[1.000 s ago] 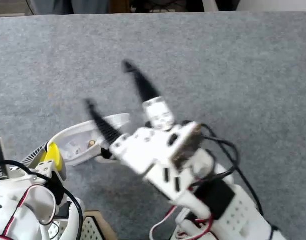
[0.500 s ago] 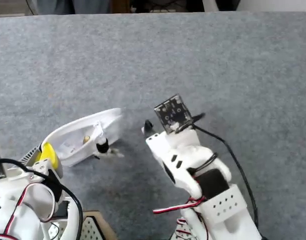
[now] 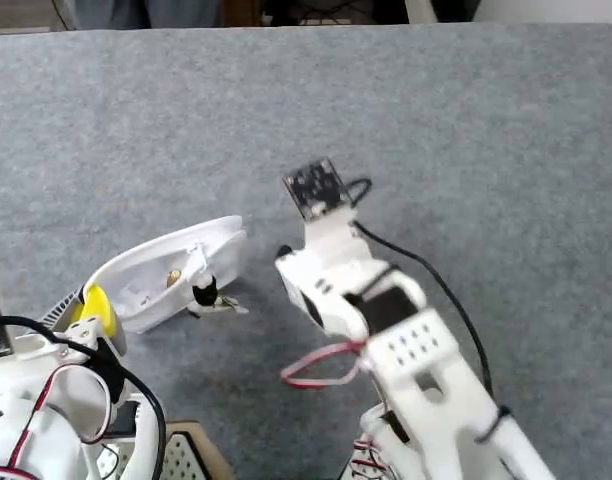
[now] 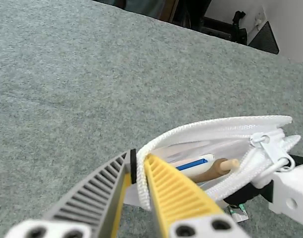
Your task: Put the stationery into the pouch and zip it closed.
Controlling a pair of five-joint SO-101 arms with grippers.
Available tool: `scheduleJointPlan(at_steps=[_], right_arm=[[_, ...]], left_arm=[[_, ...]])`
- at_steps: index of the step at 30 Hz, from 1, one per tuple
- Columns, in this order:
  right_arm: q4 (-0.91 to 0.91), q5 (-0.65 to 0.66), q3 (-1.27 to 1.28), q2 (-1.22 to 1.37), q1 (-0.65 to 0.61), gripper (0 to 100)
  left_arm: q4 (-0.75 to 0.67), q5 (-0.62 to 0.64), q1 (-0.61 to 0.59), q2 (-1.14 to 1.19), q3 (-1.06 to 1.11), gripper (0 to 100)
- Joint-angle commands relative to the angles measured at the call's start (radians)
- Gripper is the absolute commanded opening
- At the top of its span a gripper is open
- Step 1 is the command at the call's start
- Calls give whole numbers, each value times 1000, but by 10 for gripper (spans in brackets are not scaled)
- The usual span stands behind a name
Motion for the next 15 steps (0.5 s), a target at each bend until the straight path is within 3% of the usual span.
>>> scheduleJointPlan(at_steps=[1,15], right_arm=[[-21,-23,-130,168,-12,147],[-17,-28,-277,561,-12,146]], left_arm=[[-35,-6,-10,-6,-5,27],[-35,-6,-10,-6,-5,27]])
